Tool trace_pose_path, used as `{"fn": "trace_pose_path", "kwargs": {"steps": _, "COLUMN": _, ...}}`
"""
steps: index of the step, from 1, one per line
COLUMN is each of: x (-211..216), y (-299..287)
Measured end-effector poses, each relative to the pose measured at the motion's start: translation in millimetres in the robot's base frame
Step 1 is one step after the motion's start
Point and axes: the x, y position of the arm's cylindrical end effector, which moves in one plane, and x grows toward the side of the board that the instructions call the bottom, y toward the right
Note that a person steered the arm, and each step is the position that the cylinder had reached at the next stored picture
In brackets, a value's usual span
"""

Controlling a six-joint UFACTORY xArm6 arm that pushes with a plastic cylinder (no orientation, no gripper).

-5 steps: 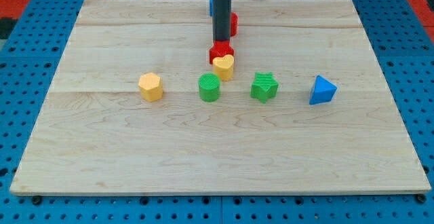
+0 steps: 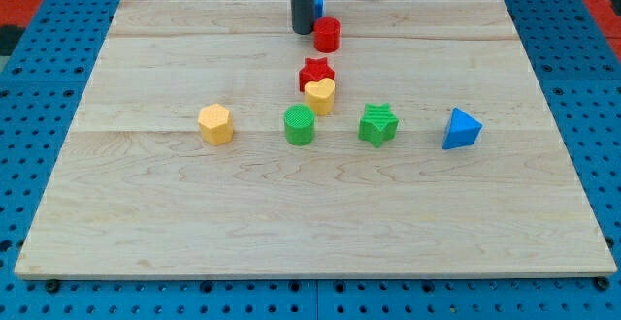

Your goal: Move the red circle to the top right side of the yellow heart

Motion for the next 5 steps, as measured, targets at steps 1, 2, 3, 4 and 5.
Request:
{"fn": "trace_pose_path", "kwargs": {"steps": 1, "x": 11, "y": 31}}
{"fn": "trace_pose_path", "kwargs": {"steps": 2, "x": 3, "y": 39}}
{"fn": "trace_pose_path", "kwargs": {"steps": 3, "x": -6, "y": 53}}
{"fn": "trace_pose_path", "kwargs": {"steps": 4, "x": 4, "y": 69}}
{"fn": "trace_pose_path", "kwargs": {"steps": 5, "x": 10, "y": 56}}
